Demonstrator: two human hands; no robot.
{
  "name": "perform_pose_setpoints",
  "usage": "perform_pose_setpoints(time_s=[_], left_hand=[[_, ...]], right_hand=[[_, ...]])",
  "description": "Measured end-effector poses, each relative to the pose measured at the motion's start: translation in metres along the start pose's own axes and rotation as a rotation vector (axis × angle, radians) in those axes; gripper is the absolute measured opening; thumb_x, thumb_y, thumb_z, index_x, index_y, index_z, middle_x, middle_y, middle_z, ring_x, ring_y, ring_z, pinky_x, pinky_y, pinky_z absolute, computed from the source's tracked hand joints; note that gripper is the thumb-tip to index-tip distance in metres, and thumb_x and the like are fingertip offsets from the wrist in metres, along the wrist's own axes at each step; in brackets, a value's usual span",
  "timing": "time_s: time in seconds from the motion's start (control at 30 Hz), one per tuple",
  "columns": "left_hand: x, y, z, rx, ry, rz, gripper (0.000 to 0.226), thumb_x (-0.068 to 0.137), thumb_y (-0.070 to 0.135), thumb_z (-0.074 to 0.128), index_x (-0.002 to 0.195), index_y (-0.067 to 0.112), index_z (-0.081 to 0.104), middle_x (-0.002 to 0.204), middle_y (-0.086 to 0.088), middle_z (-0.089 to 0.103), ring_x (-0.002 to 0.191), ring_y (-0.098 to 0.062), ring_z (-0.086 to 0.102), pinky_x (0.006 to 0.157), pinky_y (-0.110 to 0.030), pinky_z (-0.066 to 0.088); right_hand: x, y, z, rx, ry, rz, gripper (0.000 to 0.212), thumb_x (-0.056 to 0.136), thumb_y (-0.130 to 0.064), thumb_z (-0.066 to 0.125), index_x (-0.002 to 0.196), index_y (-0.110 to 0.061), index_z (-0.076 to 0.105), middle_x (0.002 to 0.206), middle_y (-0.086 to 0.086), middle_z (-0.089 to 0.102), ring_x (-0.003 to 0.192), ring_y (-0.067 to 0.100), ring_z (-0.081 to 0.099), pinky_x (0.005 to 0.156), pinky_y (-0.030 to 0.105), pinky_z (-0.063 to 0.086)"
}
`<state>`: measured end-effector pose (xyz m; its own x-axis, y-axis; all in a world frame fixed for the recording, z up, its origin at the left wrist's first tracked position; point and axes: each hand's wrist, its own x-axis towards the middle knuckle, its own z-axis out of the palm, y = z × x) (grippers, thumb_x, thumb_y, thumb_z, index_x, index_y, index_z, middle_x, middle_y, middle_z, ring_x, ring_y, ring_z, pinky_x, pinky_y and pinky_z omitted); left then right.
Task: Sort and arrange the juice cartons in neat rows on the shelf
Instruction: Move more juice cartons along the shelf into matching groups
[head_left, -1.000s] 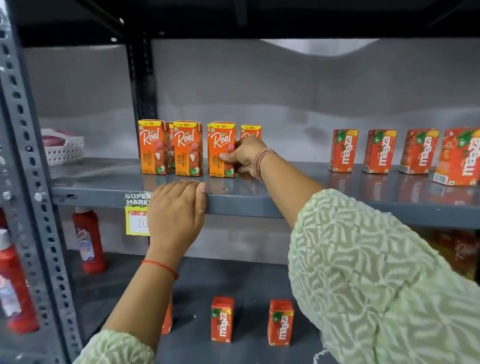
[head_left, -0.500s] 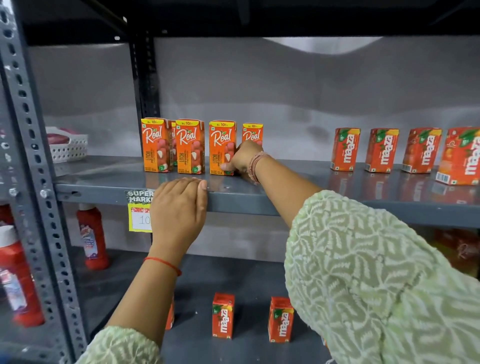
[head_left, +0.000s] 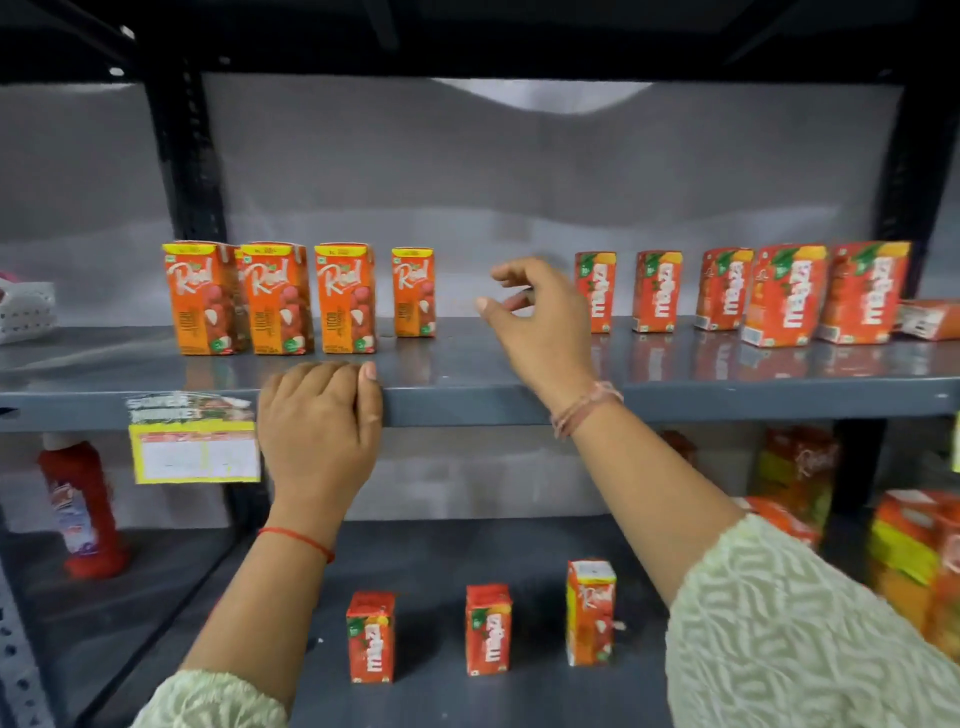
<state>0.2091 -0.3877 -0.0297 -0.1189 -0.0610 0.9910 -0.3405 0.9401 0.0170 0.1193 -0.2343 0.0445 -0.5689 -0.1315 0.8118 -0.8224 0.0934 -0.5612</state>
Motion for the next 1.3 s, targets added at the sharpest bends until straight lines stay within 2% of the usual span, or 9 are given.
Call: perform_pose_setpoints(time_s=[0.13, 0.27, 0.37, 0.53, 0.7, 0.83, 0.93, 1.13, 1.3], left_hand=[[0.003, 0.080, 0.013, -0.102, 0.003, 0.091, 0.038, 0.090, 0.020, 0.044, 0.063, 0.005, 0.064, 0.064, -0.012, 0.067, 0.057, -0.032, 0.060, 0.061, -0.034, 0.035], [0.005, 0.167, 0.026, -0.207, -0.024, 0.154, 0.040, 0.089, 0.024, 0.044, 0.058, 0.008, 0.063, 0.058, -0.009, 0.064, 0.052, -0.029, 0.059, 0.056, -0.032, 0.033], [0.008, 0.237, 0.033, -0.271, -0.046, 0.179, 0.039, 0.089, 0.026, 0.047, 0.057, 0.010, 0.064, 0.055, -0.008, 0.062, 0.048, -0.028, 0.058, 0.052, -0.029, 0.037], [0.015, 0.320, 0.048, -0.276, -0.114, 0.205, 0.041, 0.088, 0.027, 0.046, 0.054, 0.011, 0.063, 0.049, -0.007, 0.061, 0.043, -0.026, 0.056, 0.047, -0.025, 0.036], [0.015, 0.335, 0.054, -0.224, -0.097, 0.149, 0.045, 0.089, 0.025, 0.048, 0.049, 0.009, 0.060, 0.045, -0.010, 0.057, 0.038, -0.026, 0.053, 0.044, -0.024, 0.034], [0.011, 0.333, 0.053, -0.224, -0.036, 0.208, 0.047, 0.090, 0.024, 0.049, 0.048, 0.007, 0.059, 0.045, -0.009, 0.057, 0.038, -0.025, 0.052, 0.047, -0.024, 0.035], [0.010, 0.334, 0.053, -0.227, -0.038, 0.201, 0.048, 0.091, 0.026, 0.047, 0.051, 0.005, 0.062, 0.046, -0.009, 0.059, 0.039, -0.025, 0.054, 0.049, -0.024, 0.037], [0.009, 0.334, 0.053, -0.239, -0.022, 0.209, 0.048, 0.091, 0.027, 0.044, 0.052, 0.005, 0.063, 0.047, -0.009, 0.060, 0.039, -0.026, 0.055, 0.049, -0.024, 0.039], [0.010, 0.334, 0.053, -0.244, -0.012, 0.200, 0.049, 0.091, 0.027, 0.042, 0.053, 0.005, 0.063, 0.047, -0.009, 0.060, 0.040, -0.026, 0.056, 0.050, -0.024, 0.040]], right_hand=[[-0.010, 0.037, -0.067, -0.026, 0.208, -0.114, 0.015, 0.080, -0.008, 0.066, 0.094, -0.003, 0.064, 0.090, 0.004, 0.062, 0.062, 0.006, 0.048, 0.063, 0.006, 0.039], [-0.010, 0.077, -0.133, -0.072, 0.315, -0.136, 0.012, 0.080, -0.006, 0.062, 0.091, -0.003, 0.064, 0.085, 0.001, 0.058, 0.063, 0.008, 0.048, 0.064, 0.015, 0.041], [-0.002, 0.106, -0.190, -0.156, 0.346, -0.137, 0.011, 0.081, -0.005, 0.062, 0.091, -0.001, 0.064, 0.085, 0.003, 0.057, 0.060, 0.000, 0.045, 0.063, 0.008, 0.039], [0.014, 0.142, -0.265, -0.284, 0.356, -0.104, 0.012, 0.080, -0.003, 0.063, 0.092, 0.002, 0.064, 0.090, 0.018, 0.063, 0.067, 0.015, 0.049, 0.062, 0.005, 0.037], [0.028, 0.146, -0.287, -0.257, 0.262, -0.084, 0.013, 0.080, -0.006, 0.065, 0.093, -0.002, 0.064, 0.088, 0.000, 0.056, 0.067, -0.003, 0.047, 0.062, 0.002, 0.039], [0.036, 0.154, -0.306, -0.251, 0.323, 0.045, 0.011, 0.081, -0.005, 0.065, 0.091, -0.001, 0.064, 0.090, 0.010, 0.064, 0.075, 0.011, 0.053, 0.065, 0.005, 0.042], [0.044, 0.170, -0.322, -0.373, 0.340, 0.183, 0.012, 0.084, -0.007, 0.060, 0.091, 0.001, 0.067, 0.096, 0.016, 0.069, 0.082, 0.019, 0.060, 0.076, 0.025, 0.049], [0.092, 0.193, -0.340, -0.570, 0.114, 0.599, 0.038, 0.097, -0.026, 0.039, 0.116, 0.001, 0.058, 0.121, 0.020, 0.063, 0.108, 0.033, 0.063, 0.096, 0.039, 0.050], [0.099, 0.196, -0.337, -0.838, 0.013, 0.616, 0.052, 0.097, -0.042, 0.033, 0.126, -0.005, 0.052, 0.133, 0.017, 0.056, 0.120, 0.033, 0.053, 0.098, 0.040, 0.045]])
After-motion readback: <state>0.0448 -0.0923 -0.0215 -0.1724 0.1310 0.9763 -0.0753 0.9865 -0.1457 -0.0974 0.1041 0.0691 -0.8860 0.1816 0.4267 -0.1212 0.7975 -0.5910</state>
